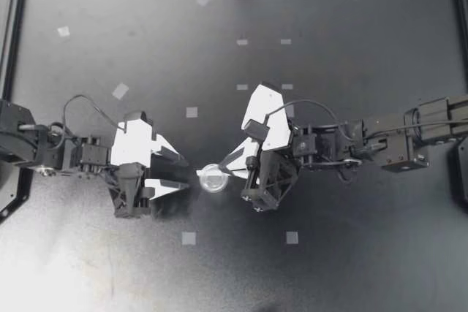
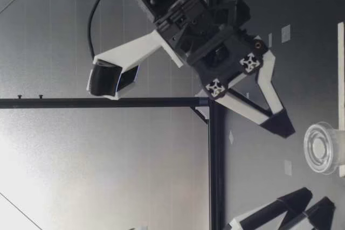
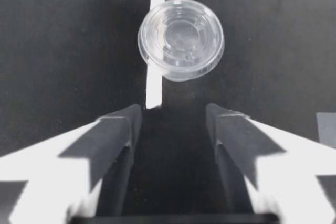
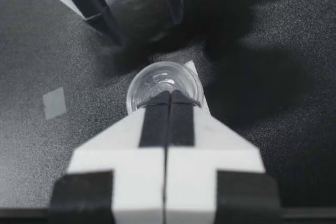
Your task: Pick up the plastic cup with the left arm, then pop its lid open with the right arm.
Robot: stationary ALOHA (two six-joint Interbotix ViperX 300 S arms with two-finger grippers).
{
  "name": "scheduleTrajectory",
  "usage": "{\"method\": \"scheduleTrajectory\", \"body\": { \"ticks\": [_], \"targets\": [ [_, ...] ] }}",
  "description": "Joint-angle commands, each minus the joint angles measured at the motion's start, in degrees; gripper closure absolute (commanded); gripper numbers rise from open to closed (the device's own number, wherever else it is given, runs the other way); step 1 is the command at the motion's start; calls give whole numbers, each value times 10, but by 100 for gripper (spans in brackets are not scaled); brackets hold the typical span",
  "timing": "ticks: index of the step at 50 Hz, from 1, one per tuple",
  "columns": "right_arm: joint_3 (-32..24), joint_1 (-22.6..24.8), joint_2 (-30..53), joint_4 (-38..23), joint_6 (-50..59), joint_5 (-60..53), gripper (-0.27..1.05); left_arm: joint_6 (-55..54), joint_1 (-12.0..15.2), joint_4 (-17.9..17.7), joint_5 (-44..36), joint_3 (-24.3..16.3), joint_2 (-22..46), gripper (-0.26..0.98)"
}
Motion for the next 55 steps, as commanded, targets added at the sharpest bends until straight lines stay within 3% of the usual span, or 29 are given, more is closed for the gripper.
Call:
{"method": "scheduleTrajectory", "body": {
  "ticks": [1, 55],
  "targets": [
    [-11, -5, -8, -1, 2, -5, 85, 0, -2, 1, -2, -11, -5, 14],
    [-4, 13, 17, -2, 33, -18, 85, -2, -12, 0, -10, -69, 66, 13]
  ]
}}
